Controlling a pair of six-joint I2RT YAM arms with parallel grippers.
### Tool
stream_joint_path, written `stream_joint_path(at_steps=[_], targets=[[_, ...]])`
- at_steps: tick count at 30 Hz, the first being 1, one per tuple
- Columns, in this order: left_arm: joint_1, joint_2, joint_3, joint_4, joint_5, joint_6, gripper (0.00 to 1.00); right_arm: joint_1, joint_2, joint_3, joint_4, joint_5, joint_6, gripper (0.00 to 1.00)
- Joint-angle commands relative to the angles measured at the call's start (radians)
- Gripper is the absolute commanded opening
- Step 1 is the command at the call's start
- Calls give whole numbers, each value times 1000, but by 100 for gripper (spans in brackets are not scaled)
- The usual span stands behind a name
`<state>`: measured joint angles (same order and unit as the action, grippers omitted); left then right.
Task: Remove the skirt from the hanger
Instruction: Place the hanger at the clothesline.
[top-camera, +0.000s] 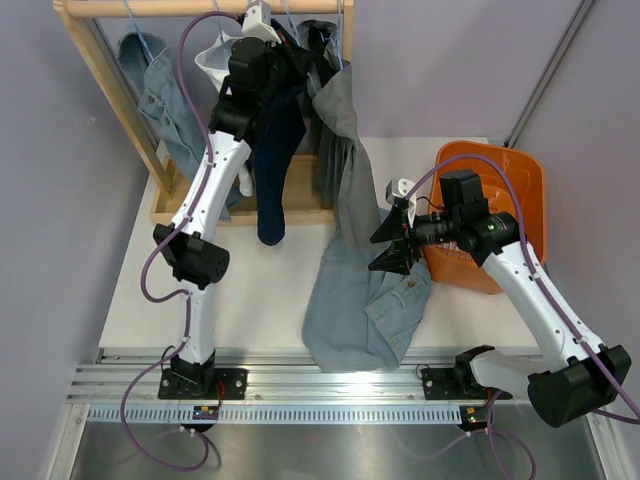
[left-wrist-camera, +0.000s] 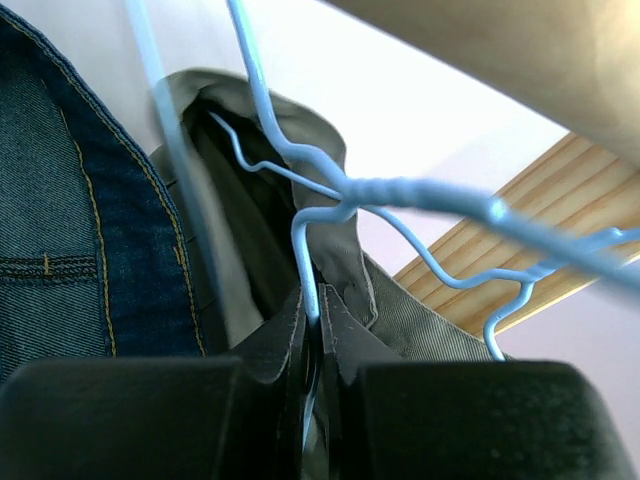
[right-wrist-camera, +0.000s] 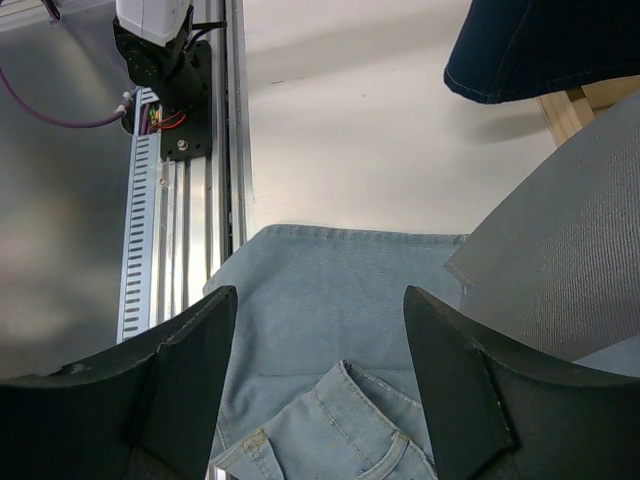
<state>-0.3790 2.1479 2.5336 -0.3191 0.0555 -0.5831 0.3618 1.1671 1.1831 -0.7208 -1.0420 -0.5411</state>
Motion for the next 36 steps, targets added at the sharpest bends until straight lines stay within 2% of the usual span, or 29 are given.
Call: stream_joint_path(at_steps=[1,12,16,20,21,23,30,36], targets=[[3,17,39,22,-13,-24,11,9,-15,7,35,-32,9,75],[3,-8,7,9,-5,-9,11,8,-15,1,32,-32,4,75],[3,-29,-10,11,6,0,15,8,-15,0,31,-32,3,75],[2,-101,-73,15,26,22,27,8,-14,6,17,-29,-14,75],[3,-118,-90,17,30,28,34,8,-14,7,8,-26,-20,75],[3,-166,-133,18,40,45,41,8,-12,18,-14,-17,-43,76],[2,-275,-194,3,79,81,56,8,-9,53,-106,-4,-123,78],[0,-396,-300,2,93,137,72,9,-17,101,-203,-7,-186,81]])
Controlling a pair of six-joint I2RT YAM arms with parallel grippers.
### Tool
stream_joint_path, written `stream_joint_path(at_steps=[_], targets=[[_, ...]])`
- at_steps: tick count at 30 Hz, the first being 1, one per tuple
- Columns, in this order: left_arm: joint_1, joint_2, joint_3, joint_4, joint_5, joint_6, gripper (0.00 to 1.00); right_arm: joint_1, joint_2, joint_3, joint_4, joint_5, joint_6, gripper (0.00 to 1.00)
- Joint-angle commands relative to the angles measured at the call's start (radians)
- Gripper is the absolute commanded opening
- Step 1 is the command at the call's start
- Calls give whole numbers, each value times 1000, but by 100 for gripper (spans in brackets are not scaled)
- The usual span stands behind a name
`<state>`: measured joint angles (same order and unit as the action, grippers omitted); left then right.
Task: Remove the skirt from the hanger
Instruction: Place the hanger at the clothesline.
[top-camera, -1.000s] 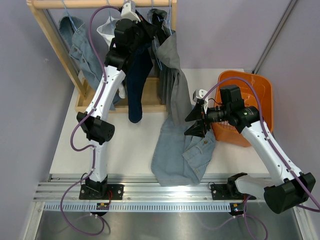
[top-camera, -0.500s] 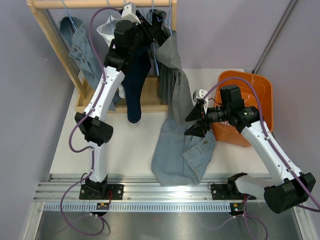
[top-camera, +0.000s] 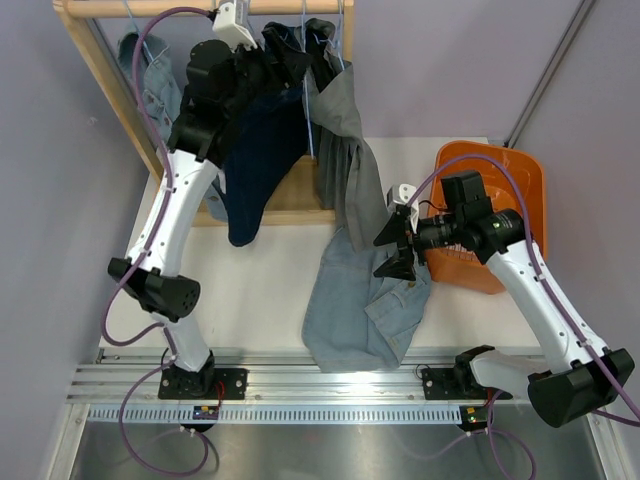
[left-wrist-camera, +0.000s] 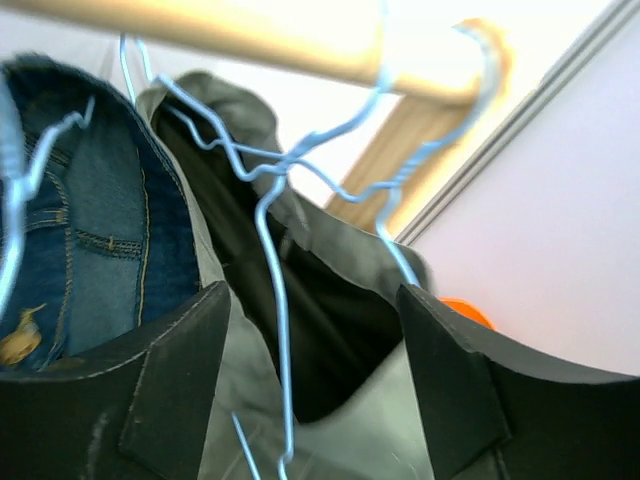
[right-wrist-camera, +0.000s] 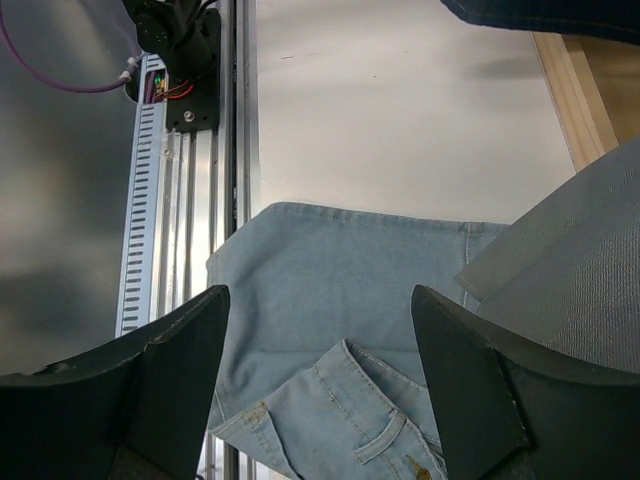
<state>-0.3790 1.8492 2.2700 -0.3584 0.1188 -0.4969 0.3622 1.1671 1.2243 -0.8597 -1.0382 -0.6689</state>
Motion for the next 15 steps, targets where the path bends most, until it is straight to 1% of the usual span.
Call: stream_joint_path(at_steps=[1,4,5,6,7,8,9,10,11,12,13,14,15], targets=[[2,-134,-47,33,31,72,73,6,-18,73,-88,-11,-70,82],[-1,-186,-92,-7,33,121,76,6,-12,95,-127,-13,-77,82],[-1,-226,-108,-31,35,135,77,7,-3,109,-136,-10,-78,83],[-1,-251,-147,-45,35,173,78,6,2,116,-156,-8,-83,83],[-1,-275,-171,-57,33,193,81,4,12,124,-166,-5,-87,83],[-3,-336,-199,-82,27,211,84,7,20,127,-177,1,-95,83],[-3,-370,-229,-94,24,231,89,7,26,127,-199,7,-112,83],[-1,-407,-300,-106,15,268,92,7,45,129,-255,16,-173,84],[-3,-488,-343,-128,-4,282,94,7,55,126,-289,39,-223,84],[-1,-533,-387,-135,-13,303,97,7,62,118,-350,56,-318,84],[-3,-579,-488,-146,-24,310,99,7,72,95,-378,90,-366,84],[-3,-626,-542,-151,-39,313,99,9,71,78,-396,105,-417,85],[-1,-718,-594,-155,-50,313,99,9,68,57,-413,122,-523,88]])
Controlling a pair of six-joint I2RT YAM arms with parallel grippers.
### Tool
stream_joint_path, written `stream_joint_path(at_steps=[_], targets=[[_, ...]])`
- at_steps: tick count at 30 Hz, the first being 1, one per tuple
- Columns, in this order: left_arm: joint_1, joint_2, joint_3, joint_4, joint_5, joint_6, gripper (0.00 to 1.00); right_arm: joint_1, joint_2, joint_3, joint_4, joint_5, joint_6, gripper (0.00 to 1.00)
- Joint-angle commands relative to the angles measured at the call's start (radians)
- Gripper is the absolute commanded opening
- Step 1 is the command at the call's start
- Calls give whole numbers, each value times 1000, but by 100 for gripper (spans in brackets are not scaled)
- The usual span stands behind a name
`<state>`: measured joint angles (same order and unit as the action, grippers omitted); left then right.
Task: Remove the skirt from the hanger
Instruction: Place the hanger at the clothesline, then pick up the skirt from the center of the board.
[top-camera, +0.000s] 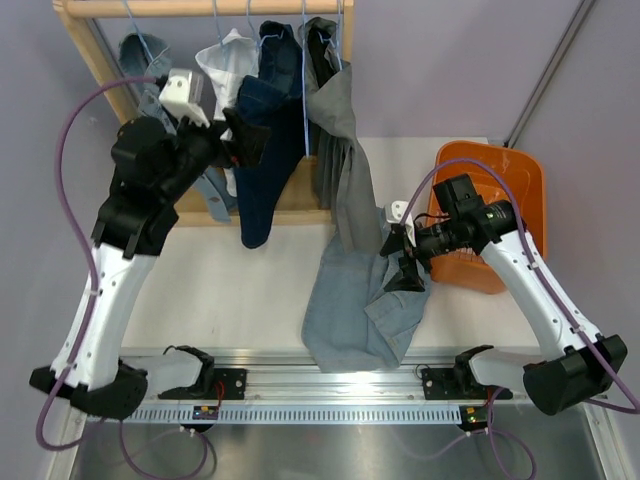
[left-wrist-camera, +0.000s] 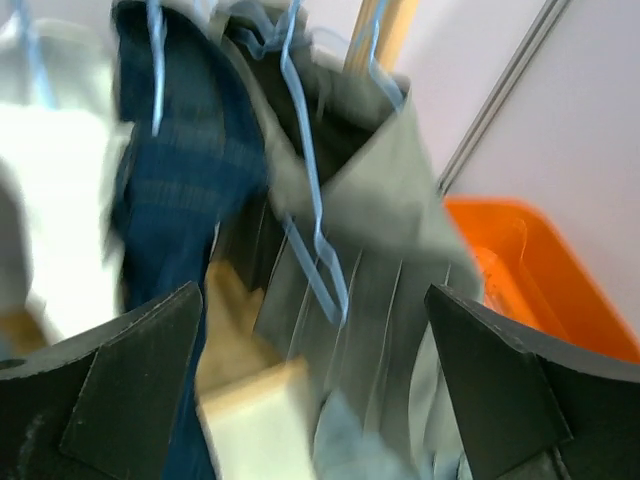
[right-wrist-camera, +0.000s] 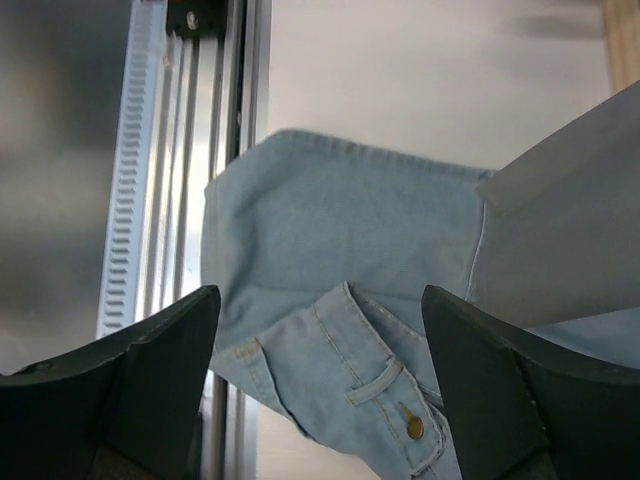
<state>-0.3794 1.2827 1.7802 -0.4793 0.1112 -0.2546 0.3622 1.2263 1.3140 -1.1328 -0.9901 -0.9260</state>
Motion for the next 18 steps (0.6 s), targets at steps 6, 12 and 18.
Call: stream_joint_path(at_steps=[6,12,18], targets=[[-1,-461,-464,-99,-135,11,99,64,-62,-246,-213,227,-678,100],[0,-624,-678,-114,-148,-89,99,162,-67,-426,11,332,-721,99],[-1,-720,-789,-125,-131,-164,99,216,33,-495,289,441,-706,99]])
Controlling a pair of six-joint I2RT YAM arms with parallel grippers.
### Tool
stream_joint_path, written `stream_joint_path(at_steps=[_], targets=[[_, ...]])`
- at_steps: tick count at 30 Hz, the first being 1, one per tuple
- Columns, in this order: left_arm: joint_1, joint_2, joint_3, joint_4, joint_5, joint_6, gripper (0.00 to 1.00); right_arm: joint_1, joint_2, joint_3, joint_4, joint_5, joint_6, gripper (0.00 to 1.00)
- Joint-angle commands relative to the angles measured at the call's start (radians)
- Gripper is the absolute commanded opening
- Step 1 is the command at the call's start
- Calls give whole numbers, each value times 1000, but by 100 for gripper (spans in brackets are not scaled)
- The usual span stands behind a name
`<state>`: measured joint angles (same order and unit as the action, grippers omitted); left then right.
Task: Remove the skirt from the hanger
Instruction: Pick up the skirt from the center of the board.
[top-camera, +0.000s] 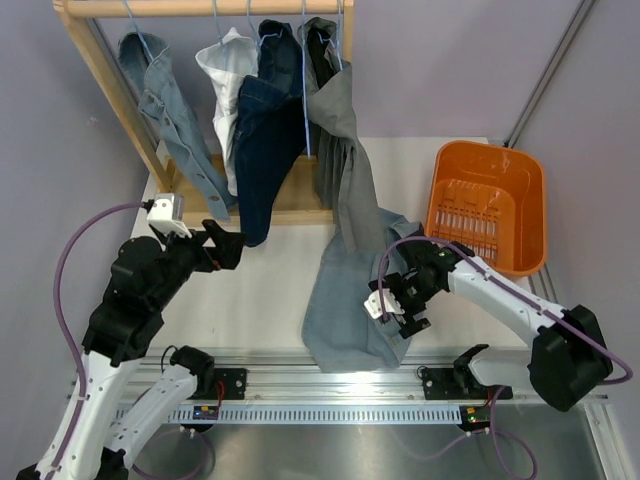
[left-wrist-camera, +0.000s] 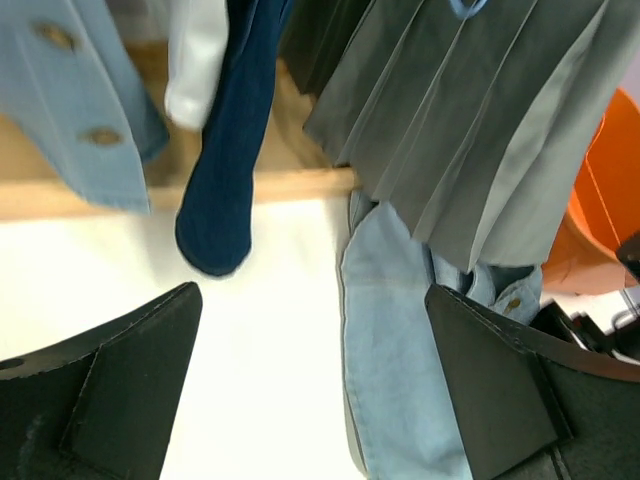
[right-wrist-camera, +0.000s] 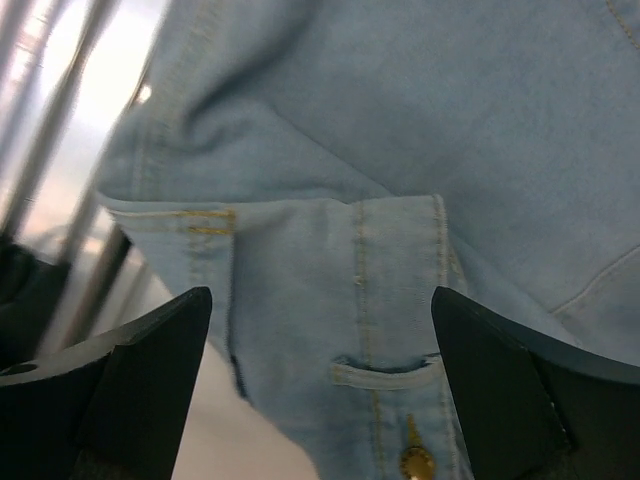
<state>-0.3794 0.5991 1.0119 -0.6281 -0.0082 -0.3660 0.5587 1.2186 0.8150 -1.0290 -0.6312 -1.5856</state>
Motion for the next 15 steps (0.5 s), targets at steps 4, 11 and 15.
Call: stream_joint_path(at_steps=[4,11,15], targets=[[-1,-64,-77,18,-4,-74,99,33,168,44,184,146,-80,100],[-1,-93,-136,28,2,-94,99,75,340,79,121,235,-99,99],[0,-91,-151,37,28,-94,99,92,380,82,141,245,-39,95]])
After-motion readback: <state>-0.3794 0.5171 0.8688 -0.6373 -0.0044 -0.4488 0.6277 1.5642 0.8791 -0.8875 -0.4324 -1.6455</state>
